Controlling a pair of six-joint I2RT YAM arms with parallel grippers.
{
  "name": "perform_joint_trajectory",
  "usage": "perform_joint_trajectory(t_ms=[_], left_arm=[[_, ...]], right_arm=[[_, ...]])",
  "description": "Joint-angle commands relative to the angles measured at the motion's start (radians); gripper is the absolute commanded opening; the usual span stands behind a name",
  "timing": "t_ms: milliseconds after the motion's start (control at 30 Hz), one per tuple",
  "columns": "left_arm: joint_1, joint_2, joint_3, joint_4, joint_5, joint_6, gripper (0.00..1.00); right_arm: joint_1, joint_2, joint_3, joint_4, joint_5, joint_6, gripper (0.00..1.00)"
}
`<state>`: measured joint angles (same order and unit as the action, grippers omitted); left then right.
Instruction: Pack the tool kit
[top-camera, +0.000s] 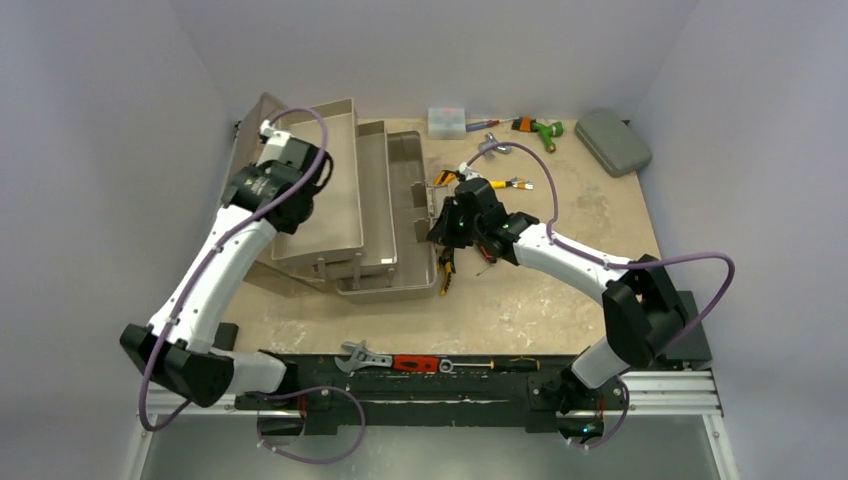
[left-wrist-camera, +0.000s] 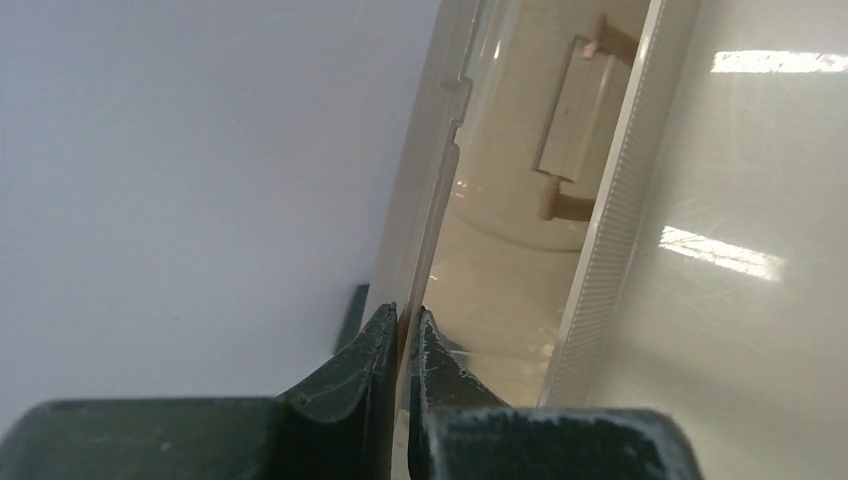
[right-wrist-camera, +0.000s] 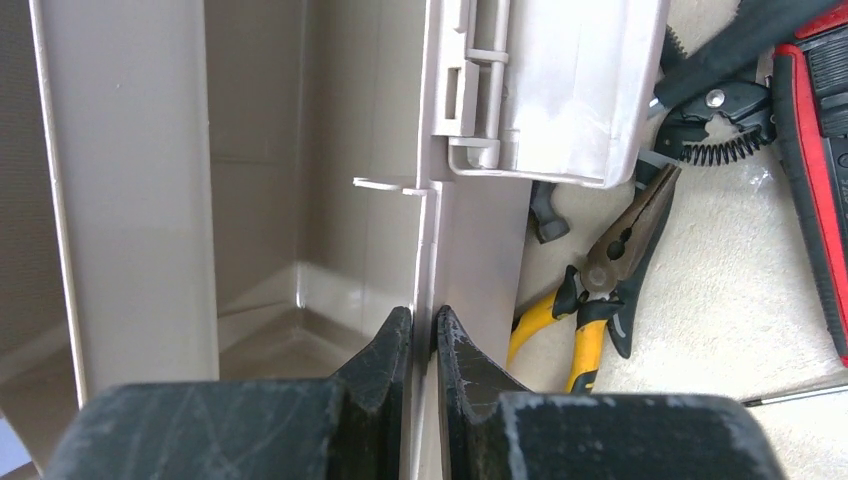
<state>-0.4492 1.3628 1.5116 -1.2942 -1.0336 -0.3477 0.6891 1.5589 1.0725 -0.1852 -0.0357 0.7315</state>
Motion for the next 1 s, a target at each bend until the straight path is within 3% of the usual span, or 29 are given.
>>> perform_joint_trajectory(t_ms=[0, 133, 333, 433, 733, 967], left_arm=[[0.118, -0.043, 0.009, 0.212, 0.36, 0.087, 0.0], [0.268, -0.018, 0.016, 0.227, 0.548, 0.08, 0.0], [0.583, 0.024, -0.011, 0.292, 1.106, 0.021, 0.0], [0.69, 0.04, -0.036, 0.344, 1.269, 0.003, 0.0], [0.915, 0.134, -0.064, 0.43, 1.504, -0.041, 0.0], [0.969, 0.109, -0.031, 0.407, 1.436, -0.024, 0.0]], right_arm=[[0.015, -0.027, -0.016, 0.019, -0.048, -0.026, 0.0], [0.015, -0.013, -0.017, 0.04, -0.061, -0.027, 0.0], [0.015, 0.023, 0.025, 0.068, -0.075, -0.022, 0.0], [0.016, 0.044, 0.081, 0.065, -0.089, -0.028, 0.0], [0.117, 0.171, 0.327, -0.006, -0.116, -0.058, 0.0], [0.145, 0.282, 0.398, -0.004, -0.139, -0.046, 0.0]])
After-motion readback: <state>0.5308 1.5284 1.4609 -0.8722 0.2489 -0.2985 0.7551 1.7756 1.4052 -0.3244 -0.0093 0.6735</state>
